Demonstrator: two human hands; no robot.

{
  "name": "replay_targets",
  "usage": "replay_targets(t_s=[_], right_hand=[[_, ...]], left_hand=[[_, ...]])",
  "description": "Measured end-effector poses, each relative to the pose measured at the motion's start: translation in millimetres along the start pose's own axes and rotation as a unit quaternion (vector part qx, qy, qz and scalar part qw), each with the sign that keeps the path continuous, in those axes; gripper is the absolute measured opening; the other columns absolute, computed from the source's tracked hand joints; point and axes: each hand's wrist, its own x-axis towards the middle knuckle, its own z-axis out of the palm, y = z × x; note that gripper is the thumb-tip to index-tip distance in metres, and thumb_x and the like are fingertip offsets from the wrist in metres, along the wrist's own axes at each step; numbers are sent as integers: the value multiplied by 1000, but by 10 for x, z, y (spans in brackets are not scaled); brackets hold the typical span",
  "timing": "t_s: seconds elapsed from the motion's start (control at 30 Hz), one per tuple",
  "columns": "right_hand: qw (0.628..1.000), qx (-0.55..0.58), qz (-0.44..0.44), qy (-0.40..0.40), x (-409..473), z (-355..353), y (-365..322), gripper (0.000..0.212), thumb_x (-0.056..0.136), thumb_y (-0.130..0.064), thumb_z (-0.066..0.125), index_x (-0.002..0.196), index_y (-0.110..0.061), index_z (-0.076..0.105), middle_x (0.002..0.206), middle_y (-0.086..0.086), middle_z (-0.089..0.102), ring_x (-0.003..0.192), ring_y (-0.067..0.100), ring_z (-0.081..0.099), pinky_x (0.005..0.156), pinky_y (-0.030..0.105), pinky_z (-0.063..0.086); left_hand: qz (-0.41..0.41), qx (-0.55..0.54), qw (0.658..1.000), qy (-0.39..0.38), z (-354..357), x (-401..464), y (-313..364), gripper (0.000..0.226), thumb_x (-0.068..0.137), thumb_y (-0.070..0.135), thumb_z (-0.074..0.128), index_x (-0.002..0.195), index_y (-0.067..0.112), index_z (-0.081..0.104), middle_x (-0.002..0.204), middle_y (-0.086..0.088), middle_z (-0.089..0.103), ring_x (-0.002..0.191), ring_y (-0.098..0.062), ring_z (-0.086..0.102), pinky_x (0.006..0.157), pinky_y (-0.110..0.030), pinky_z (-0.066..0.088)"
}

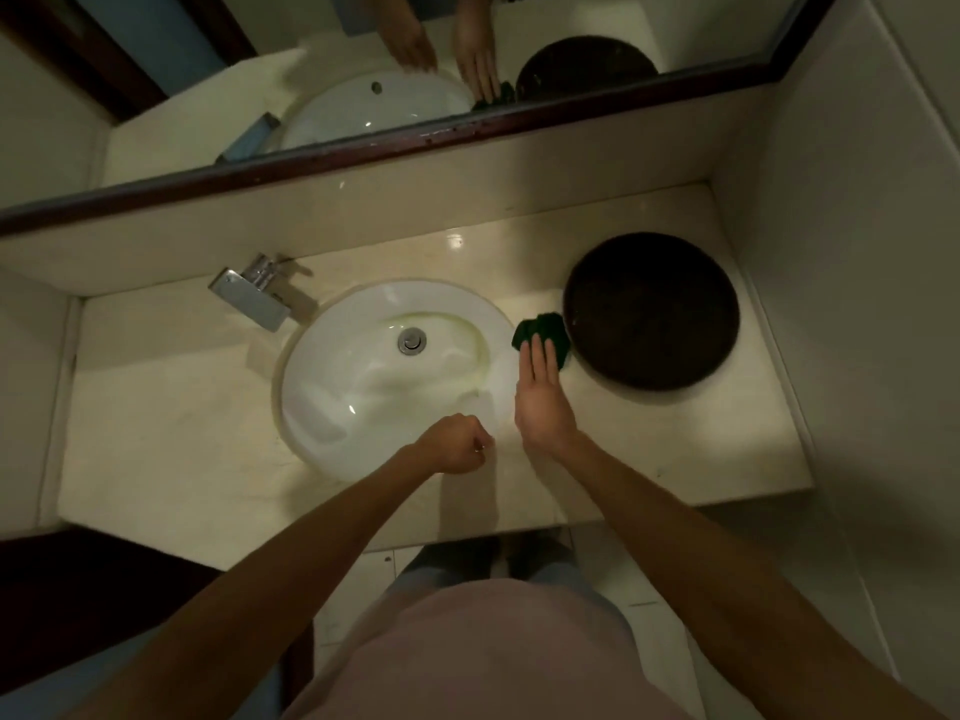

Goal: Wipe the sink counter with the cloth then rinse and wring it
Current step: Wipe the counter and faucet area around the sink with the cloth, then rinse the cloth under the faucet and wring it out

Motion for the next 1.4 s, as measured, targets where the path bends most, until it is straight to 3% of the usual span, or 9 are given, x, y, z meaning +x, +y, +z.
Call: replay_targets(t_s=[0.1,0.2,0.3,0.4,0.6,0.77,1.07,1.27,1.4], right_hand=[[998,32,48,3,727,-83,1,80,92,9,43,158,1,-1,167,20,-6,155,35,-6,125,43,8],[996,47,63,39,1300,-199,78,69,94,-3,47,155,7,17,164,27,12,153,42,10,123,53,15],[984,128,117,26,1631,-276,14,68,96,-12,46,156,0,17,164,24,15,151,45,14,122,58,18],[970,179,155,55,1940,-169,-210,65,101,-20,41,157,-1,14,164,23,16,151,44,14,123,54,14],[993,96,68,27,2282,94,-894,68,94,-9,44,155,9,18,161,26,23,150,40,22,126,41,14],[989,39,-121,-70,2349,192,-1152,64,94,-16,61,153,-6,36,162,13,31,145,35,36,117,43,36],[989,-70,-127,31,2473,599,-1248,58,96,-23,62,151,-16,43,154,20,43,140,44,40,114,47,38],[968,-91,-229,-41,2660,880,-2124,60,97,-22,60,152,-20,39,159,13,36,141,42,36,112,49,39],[948,-74,-299,-73,2677,936,-2310,60,90,-10,65,146,-17,47,158,9,38,140,41,37,106,48,46]], left_hand=[[14,-18,999,-23,-49,107,-69,29,85,13,64,110,14,78,109,-6,76,97,-26,70,86,-32,55],[-3,-68,997,-48,-148,181,-330,39,88,23,69,127,20,69,127,2,68,107,-19,67,95,-35,52],[-122,-47,987,92,-259,167,-771,63,89,30,66,147,18,44,148,-3,48,131,-26,51,103,-40,47],[-269,-36,929,251,-450,52,-1298,77,89,25,64,153,6,26,159,-17,28,143,-36,34,111,-44,36],[-413,-34,874,254,-586,-257,-2195,90,84,29,58,150,-14,16,155,-36,22,141,-49,27,110,-50,36],[-396,-38,892,215,-559,-374,-2335,80,91,24,52,153,-10,14,160,-27,20,145,-42,25,104,-50,44],[-341,-79,903,249,-602,-646,-2506,77,85,16,52,157,11,24,164,-6,25,140,-28,43,96,-42,52],[-333,-70,911,234,-671,-717,-2571,81,82,16,56,156,16,25,163,-3,27,127,-31,56,88,-41,54],[-323,-54,920,214,-650,-729,-2628,86,82,14,55,159,17,17,166,0,18,144,-21,38,94,-37,53]])
